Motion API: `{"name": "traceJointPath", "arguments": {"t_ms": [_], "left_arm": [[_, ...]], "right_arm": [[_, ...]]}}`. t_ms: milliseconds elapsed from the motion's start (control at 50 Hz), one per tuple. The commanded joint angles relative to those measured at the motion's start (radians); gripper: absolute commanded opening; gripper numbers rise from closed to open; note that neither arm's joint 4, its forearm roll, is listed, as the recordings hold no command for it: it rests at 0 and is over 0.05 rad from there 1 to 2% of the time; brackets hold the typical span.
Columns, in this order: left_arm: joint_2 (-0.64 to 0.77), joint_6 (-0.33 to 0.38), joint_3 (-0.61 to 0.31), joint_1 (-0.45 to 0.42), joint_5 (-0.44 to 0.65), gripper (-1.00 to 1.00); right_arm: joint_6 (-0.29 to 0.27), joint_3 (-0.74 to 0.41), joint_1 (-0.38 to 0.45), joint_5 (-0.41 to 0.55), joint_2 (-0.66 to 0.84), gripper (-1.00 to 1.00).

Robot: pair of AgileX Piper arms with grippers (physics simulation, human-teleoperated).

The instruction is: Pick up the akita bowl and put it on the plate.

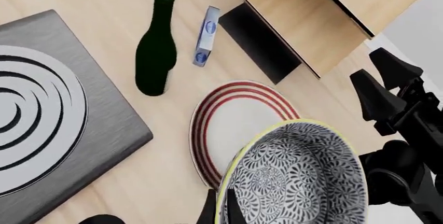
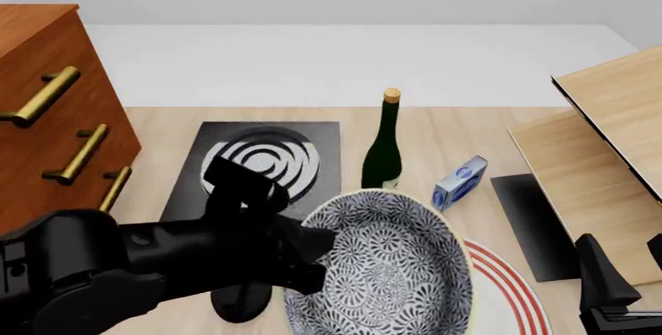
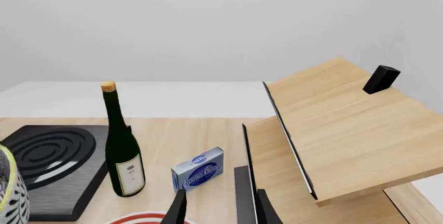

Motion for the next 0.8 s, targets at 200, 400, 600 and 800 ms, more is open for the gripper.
{"name": "traceJointPath", "arguments": {"t_ms": [200, 400, 600, 800], "left_arm": [[0.115, -0.039, -0.044, -0.074, -0.052, -1.0], [0.178, -0.033, -0.07, -0.044, -0.093, -1.0], [0.252, -0.043, -0.055, -0.063, -0.158, -1.0], [0.306, -0.032, -0.088, -0.072, -0.164, -1.0]], "right_arm": [[0.0, 0.0, 0.0, 0.0, 0.0, 1.0], [0.0, 0.0, 0.0, 0.0, 0.0, 1.0], [0.0, 0.0, 0.0, 0.0, 0.0, 1.0], [0.0, 0.0, 0.0, 0.0, 0.0, 1.0]]}}
